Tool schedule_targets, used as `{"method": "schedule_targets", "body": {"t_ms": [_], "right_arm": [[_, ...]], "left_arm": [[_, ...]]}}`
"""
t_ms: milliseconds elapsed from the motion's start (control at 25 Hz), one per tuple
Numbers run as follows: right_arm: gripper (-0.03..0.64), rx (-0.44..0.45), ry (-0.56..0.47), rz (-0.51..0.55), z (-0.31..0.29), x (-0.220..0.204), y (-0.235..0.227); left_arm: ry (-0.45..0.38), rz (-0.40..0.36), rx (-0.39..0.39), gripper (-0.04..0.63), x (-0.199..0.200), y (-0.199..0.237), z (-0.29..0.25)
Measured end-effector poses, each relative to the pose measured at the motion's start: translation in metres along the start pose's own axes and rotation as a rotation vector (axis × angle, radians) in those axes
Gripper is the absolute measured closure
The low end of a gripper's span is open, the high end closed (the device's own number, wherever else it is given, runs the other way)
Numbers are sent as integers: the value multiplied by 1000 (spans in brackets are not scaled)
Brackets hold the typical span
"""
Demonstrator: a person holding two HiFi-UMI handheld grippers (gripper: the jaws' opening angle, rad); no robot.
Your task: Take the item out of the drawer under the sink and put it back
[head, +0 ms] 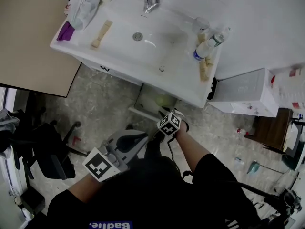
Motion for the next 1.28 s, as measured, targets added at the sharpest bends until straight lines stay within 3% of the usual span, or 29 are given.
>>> {"method": "schedule_targets", "body": {"t_ms": [360,720,1280], "right_arm": [[514,1,125,71,-56,-7,-6],[514,-52,194,227,-94,-11,-1],[520,-44,262,203,-128,-13,-5]], "left_arm": [[15,36,43,589,-10,18,6],[45,68,42,589,-19,22,1],[85,120,59,589,-33,26,6]]}}
Point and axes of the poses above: the fingertips, and each gripper's own axes: z backward along the fingers, y to its left, x out of its top, the point moved 7 cm from there along z, backward along the fingers, and after that the axes turned 7 degrees about y, right-handed, at the moved point
